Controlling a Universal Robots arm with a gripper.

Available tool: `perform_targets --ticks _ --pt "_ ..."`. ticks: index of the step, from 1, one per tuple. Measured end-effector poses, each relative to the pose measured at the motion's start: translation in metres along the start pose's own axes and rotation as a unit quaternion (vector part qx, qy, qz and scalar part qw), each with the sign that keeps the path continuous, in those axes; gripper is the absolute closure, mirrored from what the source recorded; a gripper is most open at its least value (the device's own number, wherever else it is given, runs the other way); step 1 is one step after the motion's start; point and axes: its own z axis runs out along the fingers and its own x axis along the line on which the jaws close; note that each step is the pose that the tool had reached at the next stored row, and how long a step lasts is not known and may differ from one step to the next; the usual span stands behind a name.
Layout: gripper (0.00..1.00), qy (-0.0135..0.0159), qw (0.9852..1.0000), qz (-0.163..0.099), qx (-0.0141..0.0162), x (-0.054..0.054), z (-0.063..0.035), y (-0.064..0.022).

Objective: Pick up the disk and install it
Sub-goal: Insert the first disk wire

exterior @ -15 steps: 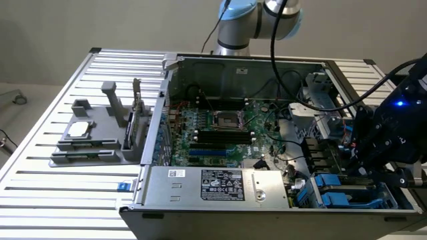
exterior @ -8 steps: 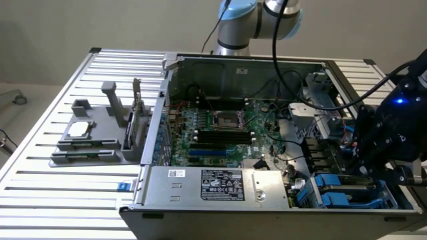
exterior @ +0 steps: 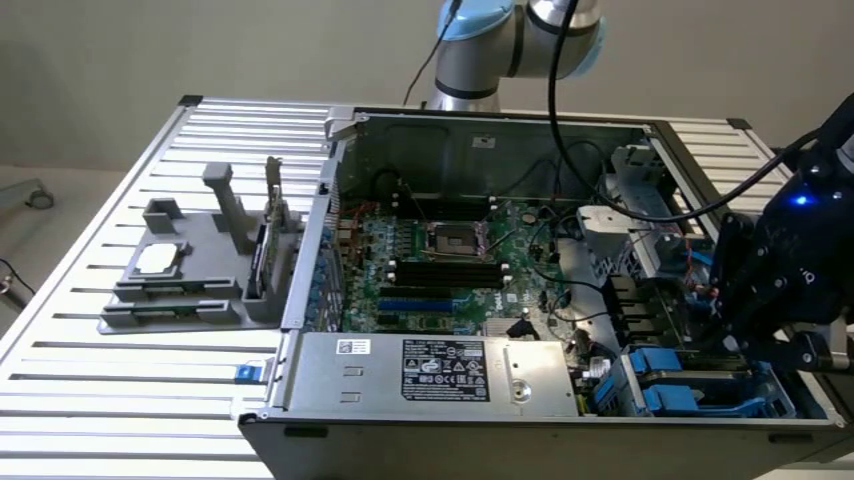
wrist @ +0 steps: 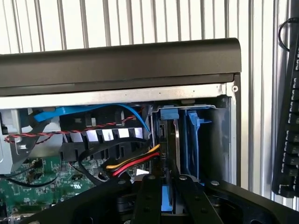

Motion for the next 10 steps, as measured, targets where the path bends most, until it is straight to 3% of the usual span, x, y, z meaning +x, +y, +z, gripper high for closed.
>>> perform_targets --ticks 5,10 --pt "0.84 -0.0139 0.9999 0.001 0.0031 0.005 0.0005 0.0" --pt "0.84 -0.0216 0.9997 0.002 0.0095 0.012 0.0008 0.0017"
